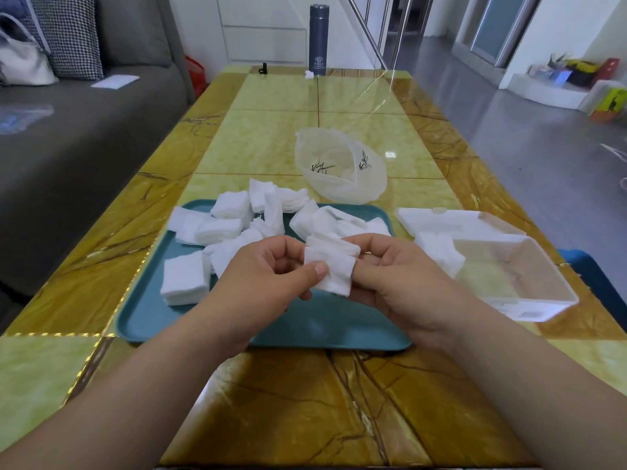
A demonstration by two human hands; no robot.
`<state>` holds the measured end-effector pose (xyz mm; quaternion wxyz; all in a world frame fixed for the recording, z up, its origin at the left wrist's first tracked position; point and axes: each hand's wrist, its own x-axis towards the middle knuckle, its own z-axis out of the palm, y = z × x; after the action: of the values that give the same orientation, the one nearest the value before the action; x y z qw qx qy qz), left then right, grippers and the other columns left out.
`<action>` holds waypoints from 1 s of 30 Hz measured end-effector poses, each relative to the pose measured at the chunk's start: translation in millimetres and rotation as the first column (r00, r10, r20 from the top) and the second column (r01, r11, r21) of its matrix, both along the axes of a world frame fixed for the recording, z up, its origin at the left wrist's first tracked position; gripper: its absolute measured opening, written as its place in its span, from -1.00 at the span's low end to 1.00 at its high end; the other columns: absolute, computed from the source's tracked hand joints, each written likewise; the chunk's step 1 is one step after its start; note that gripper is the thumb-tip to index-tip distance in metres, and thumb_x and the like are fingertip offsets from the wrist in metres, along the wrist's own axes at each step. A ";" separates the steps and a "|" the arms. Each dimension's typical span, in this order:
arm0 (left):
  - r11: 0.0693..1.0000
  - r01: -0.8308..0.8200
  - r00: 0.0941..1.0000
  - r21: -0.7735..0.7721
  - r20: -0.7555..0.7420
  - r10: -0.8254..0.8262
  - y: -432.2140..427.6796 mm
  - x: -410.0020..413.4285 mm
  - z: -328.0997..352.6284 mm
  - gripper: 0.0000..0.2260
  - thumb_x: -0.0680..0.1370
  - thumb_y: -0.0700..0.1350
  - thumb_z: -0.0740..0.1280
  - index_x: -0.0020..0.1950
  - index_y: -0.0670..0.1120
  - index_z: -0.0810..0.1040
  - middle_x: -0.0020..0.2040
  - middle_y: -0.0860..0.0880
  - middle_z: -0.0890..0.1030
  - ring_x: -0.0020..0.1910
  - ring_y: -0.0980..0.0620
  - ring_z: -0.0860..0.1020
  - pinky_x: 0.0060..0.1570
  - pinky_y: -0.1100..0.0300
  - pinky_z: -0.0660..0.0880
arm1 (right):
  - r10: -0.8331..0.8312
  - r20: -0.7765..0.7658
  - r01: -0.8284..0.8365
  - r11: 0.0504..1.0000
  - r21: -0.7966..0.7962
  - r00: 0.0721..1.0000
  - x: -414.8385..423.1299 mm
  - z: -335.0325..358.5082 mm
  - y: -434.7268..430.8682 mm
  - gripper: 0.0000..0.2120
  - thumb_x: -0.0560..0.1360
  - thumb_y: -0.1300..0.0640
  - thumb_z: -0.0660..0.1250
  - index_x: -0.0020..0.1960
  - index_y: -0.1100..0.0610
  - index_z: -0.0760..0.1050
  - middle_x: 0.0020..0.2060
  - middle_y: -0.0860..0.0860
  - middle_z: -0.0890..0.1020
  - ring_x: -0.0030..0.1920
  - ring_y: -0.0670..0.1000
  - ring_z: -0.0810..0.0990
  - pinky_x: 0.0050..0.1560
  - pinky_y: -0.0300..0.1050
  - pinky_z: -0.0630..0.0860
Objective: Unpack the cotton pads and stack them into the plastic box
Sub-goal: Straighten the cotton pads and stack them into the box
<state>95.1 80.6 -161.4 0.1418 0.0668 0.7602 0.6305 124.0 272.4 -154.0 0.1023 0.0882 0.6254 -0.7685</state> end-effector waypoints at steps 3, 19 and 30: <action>1.000 -0.014 1.000 -0.020 -0.004 0.014 0.9 0.2 0.0 -0.92 0.55 -0.09 0.50 -0.01 -0.07 0.66 -0.24 -0.02 0.71 -0.31 0.12 0.59 -0.29 0.20 0.46 | 0.002 -0.003 -0.002 1.000 -0.010 1.000 -0.3 0.1 0.1 -0.76 0.55 0.35 0.41 0.22 0.30 0.58 0.04 0.22 0.75 0.13 0.20 0.73 0.19 0.05 0.66; 0.972 -0.188 0.961 -0.138 -0.232 0.153 6.0 1.4 0.7 -0.74 0.42 -0.10 0.61 0.01 0.06 0.62 -0.18 0.06 0.66 -0.31 0.19 0.55 -0.28 0.40 0.50 | -0.071 0.039 0.073 0.996 -0.050 0.997 -1.6 0.9 -0.4 -0.77 0.62 0.20 0.37 0.15 0.36 0.61 0.00 0.23 0.75 -0.03 0.13 0.74 0.11 0.06 0.69; 0.973 -0.180 0.963 -0.142 -0.229 0.144 7.9 2.6 0.3 -0.84 0.40 -0.07 0.61 -0.18 0.03 0.65 -0.28 -0.02 0.66 -0.40 0.14 0.45 -0.33 0.26 0.44 | -0.169 0.140 0.189 0.971 -0.145 0.976 -5.2 1.2 -1.3 -0.73 0.62 0.24 0.32 0.26 0.35 0.57 0.03 0.25 0.75 0.07 0.22 0.75 0.06 0.14 0.71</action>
<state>97.7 88.5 -161.1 0.0108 0.0610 0.8225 0.5653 118.8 271.1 -152.8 0.0784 0.1845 0.5445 -0.8144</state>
